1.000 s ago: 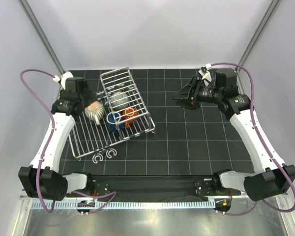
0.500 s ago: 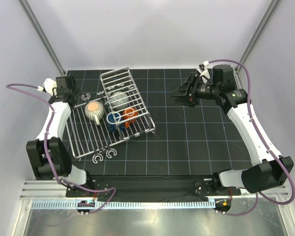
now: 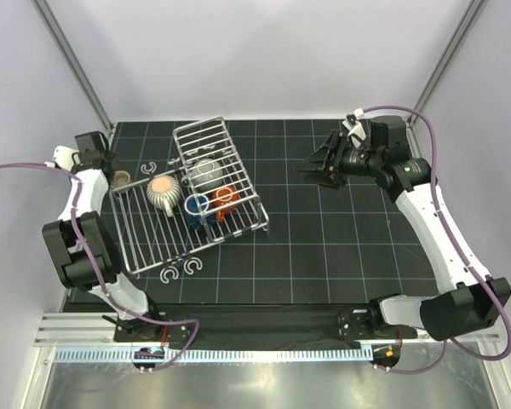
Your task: Load the cups into the dish rack
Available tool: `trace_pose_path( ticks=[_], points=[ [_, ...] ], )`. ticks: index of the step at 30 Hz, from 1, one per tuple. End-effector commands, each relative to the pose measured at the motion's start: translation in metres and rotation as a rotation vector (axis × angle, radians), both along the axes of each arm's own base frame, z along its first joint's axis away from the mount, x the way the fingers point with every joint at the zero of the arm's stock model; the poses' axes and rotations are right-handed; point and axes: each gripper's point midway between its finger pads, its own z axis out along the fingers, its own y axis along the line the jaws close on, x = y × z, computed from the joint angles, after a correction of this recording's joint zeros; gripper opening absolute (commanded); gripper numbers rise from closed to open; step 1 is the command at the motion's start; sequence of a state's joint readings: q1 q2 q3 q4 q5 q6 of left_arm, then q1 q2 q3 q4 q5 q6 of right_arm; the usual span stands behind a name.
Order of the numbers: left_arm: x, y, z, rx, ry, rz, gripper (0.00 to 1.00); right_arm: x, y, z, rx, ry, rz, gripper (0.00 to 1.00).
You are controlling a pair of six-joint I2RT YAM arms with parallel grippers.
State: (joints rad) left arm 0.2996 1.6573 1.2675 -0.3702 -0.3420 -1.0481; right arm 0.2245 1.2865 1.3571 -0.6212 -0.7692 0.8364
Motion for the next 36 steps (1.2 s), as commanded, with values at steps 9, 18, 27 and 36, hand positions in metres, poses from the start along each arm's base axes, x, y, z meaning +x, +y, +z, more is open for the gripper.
trace_pose_path(
  ticks=[9,18,27,36],
  points=[
    [0.014,-0.001,0.005,-0.039,0.005,-0.044,0.68,-0.005,-0.006,0.005,-0.006,-0.048,0.005,0.54],
    [0.022,-0.002,0.001,-0.136,0.031,0.031,0.64,-0.009,-0.008,-0.002,-0.029,-0.057,0.013,0.54],
    [0.022,-0.005,-0.026,-0.267,0.150,0.150,0.63,-0.007,-0.014,-0.004,-0.070,-0.074,0.011,0.55],
    [0.031,0.004,-0.033,-0.274,0.177,0.210,0.65,0.000,-0.014,-0.004,-0.085,-0.079,0.015,0.55]
  ],
)
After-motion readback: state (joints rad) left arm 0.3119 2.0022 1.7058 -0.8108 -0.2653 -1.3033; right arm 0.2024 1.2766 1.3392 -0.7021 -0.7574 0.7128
